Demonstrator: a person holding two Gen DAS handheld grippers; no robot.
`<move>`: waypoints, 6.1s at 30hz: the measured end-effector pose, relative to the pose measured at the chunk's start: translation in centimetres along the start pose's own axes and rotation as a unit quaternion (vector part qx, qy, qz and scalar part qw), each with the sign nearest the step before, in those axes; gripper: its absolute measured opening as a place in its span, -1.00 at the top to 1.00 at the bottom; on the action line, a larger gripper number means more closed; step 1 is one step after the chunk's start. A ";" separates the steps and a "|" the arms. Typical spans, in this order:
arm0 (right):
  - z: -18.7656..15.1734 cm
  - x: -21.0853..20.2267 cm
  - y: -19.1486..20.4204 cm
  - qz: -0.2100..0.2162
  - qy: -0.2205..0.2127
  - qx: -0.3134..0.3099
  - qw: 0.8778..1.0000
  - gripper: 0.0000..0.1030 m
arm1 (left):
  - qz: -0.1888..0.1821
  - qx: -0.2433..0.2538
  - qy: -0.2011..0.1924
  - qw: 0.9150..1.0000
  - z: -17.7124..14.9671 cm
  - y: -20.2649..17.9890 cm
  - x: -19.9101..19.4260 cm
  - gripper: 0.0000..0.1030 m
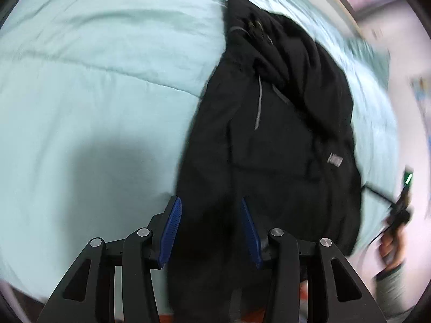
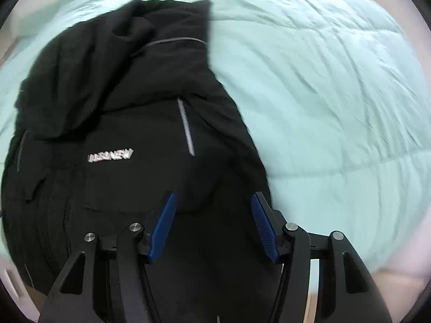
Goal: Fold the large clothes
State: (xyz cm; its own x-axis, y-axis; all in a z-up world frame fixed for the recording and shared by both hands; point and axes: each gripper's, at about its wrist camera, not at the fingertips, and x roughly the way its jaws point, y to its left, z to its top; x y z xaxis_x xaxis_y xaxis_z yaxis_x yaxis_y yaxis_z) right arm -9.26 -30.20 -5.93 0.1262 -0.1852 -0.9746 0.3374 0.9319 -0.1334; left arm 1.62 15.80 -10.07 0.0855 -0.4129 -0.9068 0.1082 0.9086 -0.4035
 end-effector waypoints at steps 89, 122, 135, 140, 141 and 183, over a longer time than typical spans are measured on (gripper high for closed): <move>2.1 -13.0 -10.0 0.365 -0.081 0.048 0.926 0.67 | -0.317 -0.004 -0.133 0.939 12.5 -6.7 -10.5 0.63; 23.5 -1.8 -9.7 0.214 -0.030 0.097 0.971 -0.31 | -0.104 0.000 -0.103 0.989 32.2 -0.6 -3.6 -0.41; 29.3 3.6 -3.9 0.131 -0.063 -0.075 0.986 -0.31 | -0.072 0.063 -0.032 0.995 36.7 -5.1 7.3 -0.41; 29.6 6.1 -2.8 0.164 -0.052 -0.082 0.982 0.49 | -0.125 0.025 -0.044 0.991 37.4 -4.9 8.7 0.78; 29.2 5.5 -2.6 0.149 -0.068 -0.085 0.983 0.55 | -0.119 0.024 -0.056 0.991 37.1 -5.2 8.2 0.79; 21.3 0.3 6.4 0.129 -0.071 -0.054 0.988 -0.36 | -0.089 0.109 -0.103 0.985 27.3 -16.8 3.3 0.00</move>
State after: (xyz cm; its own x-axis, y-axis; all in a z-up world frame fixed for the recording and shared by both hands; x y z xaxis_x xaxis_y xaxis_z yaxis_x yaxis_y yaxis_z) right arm 12.85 -30.91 -3.22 0.3270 0.0276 -0.9446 0.1757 0.9804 0.0894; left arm 27.16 -2.55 -2.92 0.2416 -0.5895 -0.7708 0.3469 0.7943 -0.4987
